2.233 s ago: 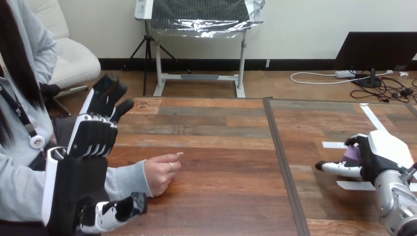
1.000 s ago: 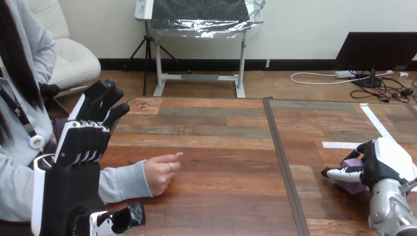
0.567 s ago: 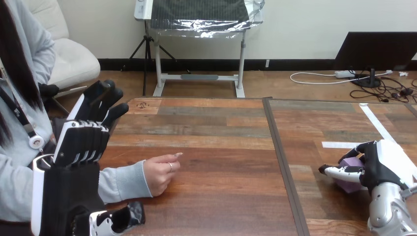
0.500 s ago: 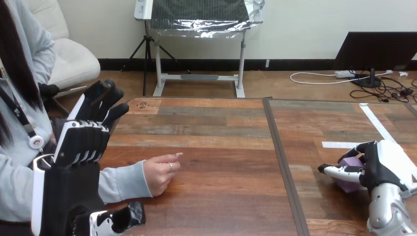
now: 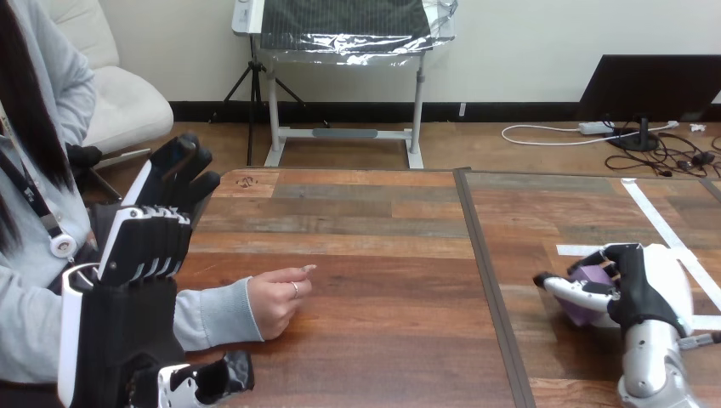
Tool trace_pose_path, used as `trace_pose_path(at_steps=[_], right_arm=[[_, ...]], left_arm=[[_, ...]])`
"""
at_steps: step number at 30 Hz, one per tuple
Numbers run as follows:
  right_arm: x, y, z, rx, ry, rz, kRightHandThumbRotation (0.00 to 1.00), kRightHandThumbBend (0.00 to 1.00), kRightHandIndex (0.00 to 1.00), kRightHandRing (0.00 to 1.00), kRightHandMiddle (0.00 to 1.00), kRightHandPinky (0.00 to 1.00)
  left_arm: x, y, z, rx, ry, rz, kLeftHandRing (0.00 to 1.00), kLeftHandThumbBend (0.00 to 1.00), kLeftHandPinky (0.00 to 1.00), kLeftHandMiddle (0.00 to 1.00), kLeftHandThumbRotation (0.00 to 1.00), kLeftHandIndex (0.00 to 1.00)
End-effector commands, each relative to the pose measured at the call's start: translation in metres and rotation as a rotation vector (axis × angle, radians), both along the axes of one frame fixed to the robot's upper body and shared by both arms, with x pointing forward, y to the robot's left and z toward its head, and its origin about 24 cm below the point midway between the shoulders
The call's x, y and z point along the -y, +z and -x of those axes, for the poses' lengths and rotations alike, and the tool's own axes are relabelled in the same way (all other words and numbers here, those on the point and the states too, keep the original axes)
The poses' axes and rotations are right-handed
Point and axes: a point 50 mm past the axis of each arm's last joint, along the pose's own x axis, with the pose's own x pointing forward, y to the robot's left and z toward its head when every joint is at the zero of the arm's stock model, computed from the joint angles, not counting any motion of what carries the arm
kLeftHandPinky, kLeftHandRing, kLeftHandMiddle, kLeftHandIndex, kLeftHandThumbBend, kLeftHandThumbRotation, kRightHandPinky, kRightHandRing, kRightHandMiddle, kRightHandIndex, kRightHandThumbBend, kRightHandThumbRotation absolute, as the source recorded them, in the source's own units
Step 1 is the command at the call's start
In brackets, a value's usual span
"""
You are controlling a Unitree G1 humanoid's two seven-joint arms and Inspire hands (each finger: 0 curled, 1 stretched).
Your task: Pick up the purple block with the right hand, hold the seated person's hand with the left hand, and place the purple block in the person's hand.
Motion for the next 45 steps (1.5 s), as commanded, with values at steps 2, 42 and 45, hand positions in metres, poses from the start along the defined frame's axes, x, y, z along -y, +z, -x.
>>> trace_pose_path(at_steps=[2, 42, 45], right_arm=[[-0.012, 0.028, -0.024, 0.162, 0.027, -0.086, 0.21, 0.36, 0.18, 0.09, 0.15, 0.05], [-0.036, 0.058, -0.04, 0.404, 0.11, -0.292, 0.33, 0.29, 0.16, 0.08, 0.13, 0.04], [-0.038, 0.059, -0.04, 0.417, 0.112, -0.307, 0.33, 0.29, 0.16, 0.08, 0.13, 0.04]], left_arm=[[0.0, 0.01, -0.012, 0.073, -0.019, -0.013, 0.91, 0.97, 0.87, 0.92, 0.58, 0.89], [-0.008, 0.01, -0.025, -0.024, 0.051, -0.255, 0.96, 1.0, 0.89, 0.99, 0.57, 0.98], [-0.011, 0.01, -0.025, -0.032, 0.102, -0.336, 0.97, 1.0, 0.89, 1.0, 0.61, 0.99]])
